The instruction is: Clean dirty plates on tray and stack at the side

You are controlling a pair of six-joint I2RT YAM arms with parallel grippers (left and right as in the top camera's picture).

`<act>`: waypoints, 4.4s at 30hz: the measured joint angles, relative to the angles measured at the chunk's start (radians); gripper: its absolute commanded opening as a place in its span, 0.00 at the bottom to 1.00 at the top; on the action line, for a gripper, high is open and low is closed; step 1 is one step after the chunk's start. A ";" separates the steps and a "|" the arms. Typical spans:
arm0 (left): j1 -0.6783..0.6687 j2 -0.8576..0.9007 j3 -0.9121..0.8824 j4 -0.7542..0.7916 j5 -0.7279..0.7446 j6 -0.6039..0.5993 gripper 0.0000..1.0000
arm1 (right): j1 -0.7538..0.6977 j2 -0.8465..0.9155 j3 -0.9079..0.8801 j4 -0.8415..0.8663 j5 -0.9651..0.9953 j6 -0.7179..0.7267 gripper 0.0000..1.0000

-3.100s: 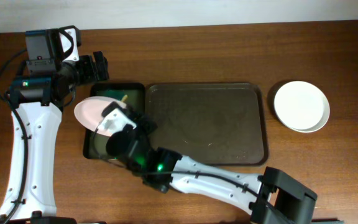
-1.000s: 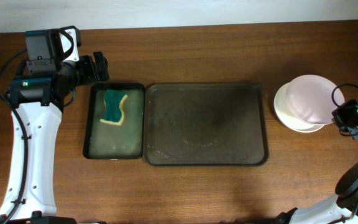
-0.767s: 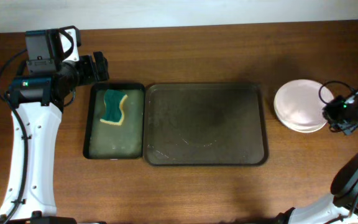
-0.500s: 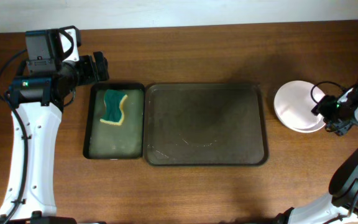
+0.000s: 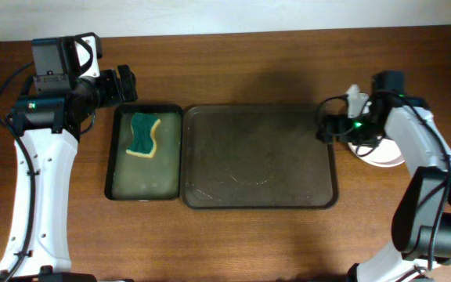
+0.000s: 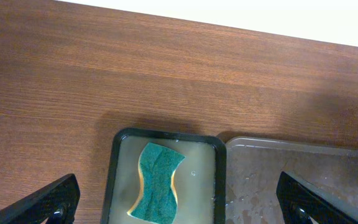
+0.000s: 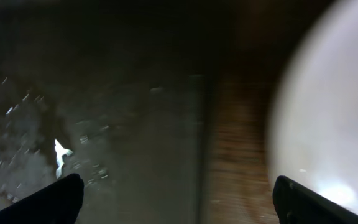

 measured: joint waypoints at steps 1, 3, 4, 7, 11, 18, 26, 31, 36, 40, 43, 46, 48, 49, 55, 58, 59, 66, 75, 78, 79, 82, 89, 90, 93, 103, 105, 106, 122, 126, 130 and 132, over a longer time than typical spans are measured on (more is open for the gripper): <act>0.000 0.000 0.000 0.000 0.000 0.000 0.99 | 0.023 0.000 0.000 -0.001 -0.002 -0.003 0.99; 0.000 0.000 0.000 0.000 0.000 0.000 1.00 | 0.055 0.000 0.000 -0.001 -0.003 -0.007 0.98; 0.000 0.000 0.000 0.000 0.000 0.000 0.99 | 0.071 0.000 0.000 -0.001 -0.003 -0.008 0.98; 0.000 0.000 0.000 0.000 0.000 0.000 0.99 | 0.106 0.000 0.000 -0.002 -0.003 -0.009 0.98; 0.000 0.000 0.000 0.000 0.000 0.000 1.00 | 0.117 0.000 0.000 -0.002 -0.003 -0.010 0.98; 0.000 0.000 0.000 0.000 0.000 0.000 0.99 | 0.117 0.000 0.000 -0.002 -0.003 -0.010 0.98; 0.000 0.000 0.000 0.000 0.000 0.000 0.99 | 0.117 0.000 0.000 0.000 -0.003 -0.012 0.98; 0.000 0.000 0.000 0.000 0.000 0.000 0.99 | 0.117 -0.011 0.000 -0.001 -0.003 -0.012 0.98; 0.000 0.000 0.000 0.000 0.000 0.000 0.99 | 0.117 -0.151 0.000 -0.001 -0.003 -0.012 0.98; 0.000 0.000 0.000 0.000 0.000 0.000 0.99 | 0.117 -0.305 0.000 -0.001 -0.003 -0.013 0.98; 0.000 0.000 0.000 0.000 0.000 0.000 0.99 | 0.117 -0.411 0.000 -0.001 -0.003 -0.013 0.98; 0.000 0.000 0.000 0.000 0.000 0.000 0.99 | 0.117 -0.507 0.000 -0.001 -0.003 -0.013 0.98; 0.000 0.000 0.000 0.000 0.000 0.000 1.00 | 0.117 -0.595 0.000 -0.001 -0.003 -0.013 0.98; 0.000 0.000 0.000 0.000 0.000 0.000 0.99 | 0.117 -0.630 0.000 -0.001 -0.003 -0.012 0.98; 0.000 0.000 0.000 0.000 0.000 0.000 0.99 | 0.117 -0.862 -0.001 -0.068 0.015 -0.013 0.98; 0.000 0.000 0.000 0.000 0.000 0.000 0.99 | 0.117 -0.995 -0.018 -0.041 0.024 -0.013 0.98; 0.000 0.000 0.000 0.000 0.000 0.000 1.00 | 0.117 -1.042 -0.026 -0.024 0.024 -0.013 0.98; 0.000 0.000 0.000 -0.001 0.000 0.000 1.00 | 0.118 -1.394 -0.216 0.333 0.030 -0.021 0.98; 0.000 0.000 0.000 0.000 0.000 -0.003 0.99 | 0.164 -1.628 -0.585 0.850 0.031 -0.027 0.98; 0.000 0.000 0.000 -0.001 0.000 -0.003 0.99 | 0.166 -1.665 -0.693 0.945 0.031 -0.027 0.98; 0.000 0.000 0.000 0.000 0.000 -0.003 0.99 | 0.167 -1.678 -0.735 0.973 0.031 -0.027 0.98; 0.000 0.000 0.000 0.000 0.000 -0.003 0.99 | 0.167 -1.716 -0.834 1.049 0.031 -0.027 0.98; 0.000 0.000 0.000 0.000 0.000 -0.003 0.99 | 0.168 -1.808 -1.079 1.255 0.031 -0.027 0.98; 0.000 0.000 0.000 0.000 0.000 -0.003 1.00 | 0.168 -1.808 -1.099 1.260 0.032 -0.027 0.98; 0.000 0.000 0.000 0.000 0.000 -0.003 0.99 | 0.168 -1.808 -1.168 1.265 0.031 -0.027 0.98; 0.000 0.000 0.000 -0.001 0.000 -0.003 0.99 | 0.169 -1.810 -1.264 1.018 0.032 -0.027 0.98; 0.000 0.000 0.000 0.000 0.000 -0.003 0.99 | 0.169 -1.810 -1.264 0.890 0.032 -0.027 0.98; 0.000 0.000 0.000 0.000 0.000 -0.003 0.99 | 0.169 -1.812 -1.263 0.820 0.031 -0.027 0.98; 0.000 0.000 0.000 0.000 0.000 -0.003 0.99 | 0.169 -1.808 -1.266 0.778 0.035 -0.186 0.98; 0.000 0.000 0.000 0.000 0.000 -0.003 0.99 | 0.169 -1.808 -1.266 0.778 0.035 -0.231 0.98; 0.000 0.000 0.000 0.000 0.000 -0.003 0.99 | 0.169 -1.808 -1.266 0.778 0.035 -0.245 0.98; 0.000 0.000 0.000 0.000 0.000 -0.003 0.99 | 0.169 -1.808 -1.266 0.778 0.035 -0.247 0.98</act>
